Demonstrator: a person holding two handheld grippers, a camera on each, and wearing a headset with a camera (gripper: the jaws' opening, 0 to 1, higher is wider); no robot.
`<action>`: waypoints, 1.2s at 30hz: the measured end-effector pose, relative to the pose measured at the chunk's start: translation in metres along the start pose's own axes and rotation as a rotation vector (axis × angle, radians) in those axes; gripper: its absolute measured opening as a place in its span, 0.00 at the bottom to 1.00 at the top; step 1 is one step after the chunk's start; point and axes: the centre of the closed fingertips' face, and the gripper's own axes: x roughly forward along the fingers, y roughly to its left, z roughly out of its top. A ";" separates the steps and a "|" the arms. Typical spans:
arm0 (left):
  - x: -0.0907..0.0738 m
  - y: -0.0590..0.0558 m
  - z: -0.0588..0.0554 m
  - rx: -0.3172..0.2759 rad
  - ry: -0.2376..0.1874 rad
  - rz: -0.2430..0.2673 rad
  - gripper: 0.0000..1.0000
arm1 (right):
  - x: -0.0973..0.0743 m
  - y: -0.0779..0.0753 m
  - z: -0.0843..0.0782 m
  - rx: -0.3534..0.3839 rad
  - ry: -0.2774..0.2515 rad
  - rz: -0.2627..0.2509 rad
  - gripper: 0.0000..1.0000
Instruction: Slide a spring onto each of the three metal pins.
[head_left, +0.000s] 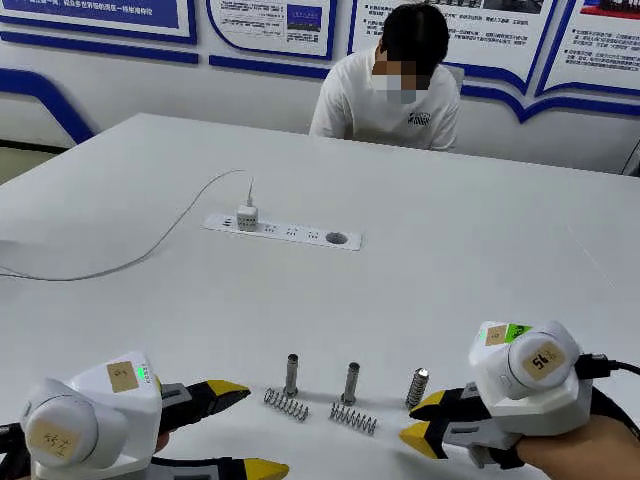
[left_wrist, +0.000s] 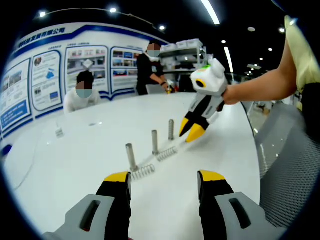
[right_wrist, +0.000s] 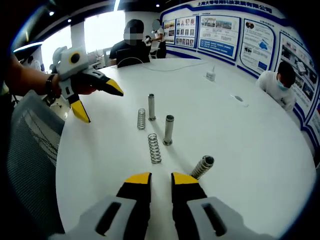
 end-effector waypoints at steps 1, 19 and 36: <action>0.000 0.000 0.000 0.000 0.000 0.000 0.54 | 0.002 0.001 0.001 -0.006 0.001 0.004 0.17; 0.002 -0.001 0.000 -0.004 0.001 0.001 0.54 | 0.031 0.007 0.013 -0.012 0.002 0.050 0.17; 0.003 -0.002 -0.001 -0.007 0.007 0.001 0.54 | 0.039 0.008 0.008 -0.009 0.012 0.054 0.12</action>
